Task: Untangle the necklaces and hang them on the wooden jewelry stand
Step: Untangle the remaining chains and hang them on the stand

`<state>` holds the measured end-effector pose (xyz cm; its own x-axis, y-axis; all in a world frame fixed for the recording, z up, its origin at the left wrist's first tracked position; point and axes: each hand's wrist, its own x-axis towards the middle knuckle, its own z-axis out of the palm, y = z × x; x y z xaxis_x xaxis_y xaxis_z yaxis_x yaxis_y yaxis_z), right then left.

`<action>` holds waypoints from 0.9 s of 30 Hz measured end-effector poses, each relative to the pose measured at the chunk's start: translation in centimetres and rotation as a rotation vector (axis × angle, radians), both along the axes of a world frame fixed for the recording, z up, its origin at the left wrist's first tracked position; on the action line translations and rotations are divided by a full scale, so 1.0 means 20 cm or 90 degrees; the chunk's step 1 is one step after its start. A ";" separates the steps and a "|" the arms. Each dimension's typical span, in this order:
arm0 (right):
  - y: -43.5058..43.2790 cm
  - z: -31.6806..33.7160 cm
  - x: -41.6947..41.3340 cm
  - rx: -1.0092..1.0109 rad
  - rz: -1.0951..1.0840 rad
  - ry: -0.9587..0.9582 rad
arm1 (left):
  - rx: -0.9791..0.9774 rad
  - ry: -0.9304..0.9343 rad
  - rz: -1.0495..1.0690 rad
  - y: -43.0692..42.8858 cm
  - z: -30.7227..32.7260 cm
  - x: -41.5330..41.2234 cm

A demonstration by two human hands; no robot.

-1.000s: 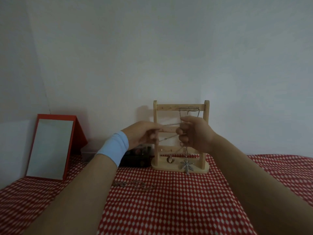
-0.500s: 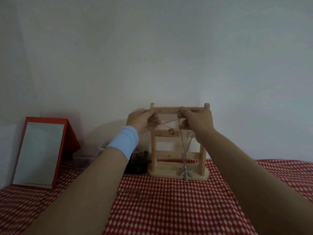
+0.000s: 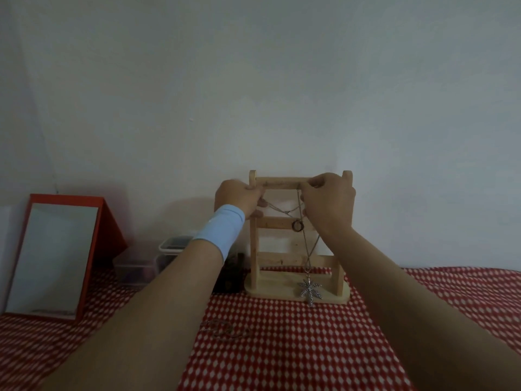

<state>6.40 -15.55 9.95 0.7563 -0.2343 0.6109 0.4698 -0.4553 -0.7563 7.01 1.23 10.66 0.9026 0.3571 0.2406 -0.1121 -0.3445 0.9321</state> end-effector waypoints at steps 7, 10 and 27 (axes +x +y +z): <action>0.07 -0.19 0.00 0.067 0.070 0.070 | 0.050 -0.036 -0.083 -0.03 -0.11 -0.02; 0.09 -0.28 0.00 0.117 0.126 0.117 | 0.092 -0.021 -0.098 -0.04 -0.15 -0.04; 0.13 -0.54 0.02 0.121 0.178 0.302 | 0.242 0.068 -0.136 -0.04 -0.44 -0.09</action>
